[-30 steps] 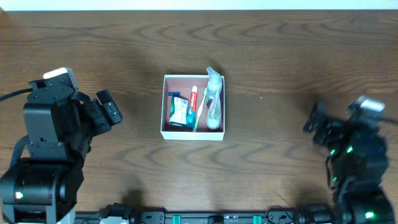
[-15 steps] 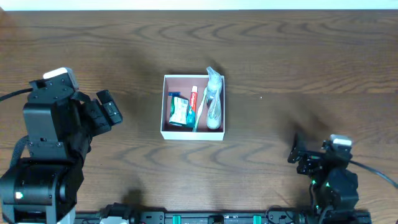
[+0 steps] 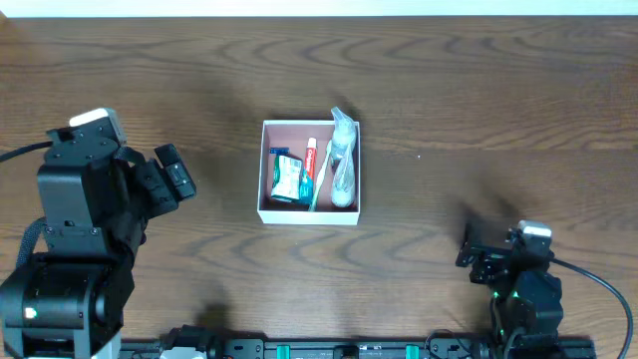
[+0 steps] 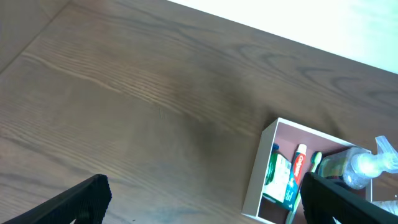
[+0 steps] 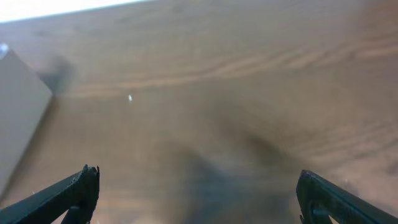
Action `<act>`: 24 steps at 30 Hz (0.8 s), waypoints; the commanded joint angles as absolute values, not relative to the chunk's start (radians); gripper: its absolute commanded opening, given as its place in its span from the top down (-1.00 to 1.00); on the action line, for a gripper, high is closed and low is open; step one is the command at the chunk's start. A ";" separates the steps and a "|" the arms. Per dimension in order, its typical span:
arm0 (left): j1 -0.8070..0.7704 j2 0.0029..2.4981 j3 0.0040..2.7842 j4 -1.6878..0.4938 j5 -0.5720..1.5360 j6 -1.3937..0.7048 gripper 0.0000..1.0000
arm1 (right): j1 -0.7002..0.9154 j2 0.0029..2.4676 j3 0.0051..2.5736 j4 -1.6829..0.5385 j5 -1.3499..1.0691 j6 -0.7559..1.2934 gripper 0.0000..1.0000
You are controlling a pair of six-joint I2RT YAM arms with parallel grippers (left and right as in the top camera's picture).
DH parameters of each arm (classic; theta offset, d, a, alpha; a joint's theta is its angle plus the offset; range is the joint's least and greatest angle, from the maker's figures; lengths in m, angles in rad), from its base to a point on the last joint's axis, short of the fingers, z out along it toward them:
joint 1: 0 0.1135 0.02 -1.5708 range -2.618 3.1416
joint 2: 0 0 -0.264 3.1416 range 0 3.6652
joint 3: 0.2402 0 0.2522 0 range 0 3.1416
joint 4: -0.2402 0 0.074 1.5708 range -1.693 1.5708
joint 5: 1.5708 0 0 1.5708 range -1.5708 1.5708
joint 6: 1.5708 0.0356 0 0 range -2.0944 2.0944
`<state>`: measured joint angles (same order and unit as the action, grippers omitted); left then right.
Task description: Pack container
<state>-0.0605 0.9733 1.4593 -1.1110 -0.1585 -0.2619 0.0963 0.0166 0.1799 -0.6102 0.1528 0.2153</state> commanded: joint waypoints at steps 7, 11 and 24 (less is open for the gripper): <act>-0.056 0.973 1.473 -1.112 -0.170 -0.257 -0.96 | 0.112 0.006 0.170 -0.706 0.149 0.212 -0.98; -0.056 0.973 1.473 -1.112 -0.170 -0.257 -0.96 | 0.112 0.006 0.170 -0.722 0.149 0.212 -0.98; -0.055 0.970 1.464 -1.159 -0.204 -0.195 -0.96 | 0.112 0.006 0.170 -0.730 0.149 0.212 -0.98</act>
<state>-0.0605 0.9733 1.4593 -1.1461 -0.1638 -0.2539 0.0963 0.0166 0.1764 -0.7273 0.1524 0.2153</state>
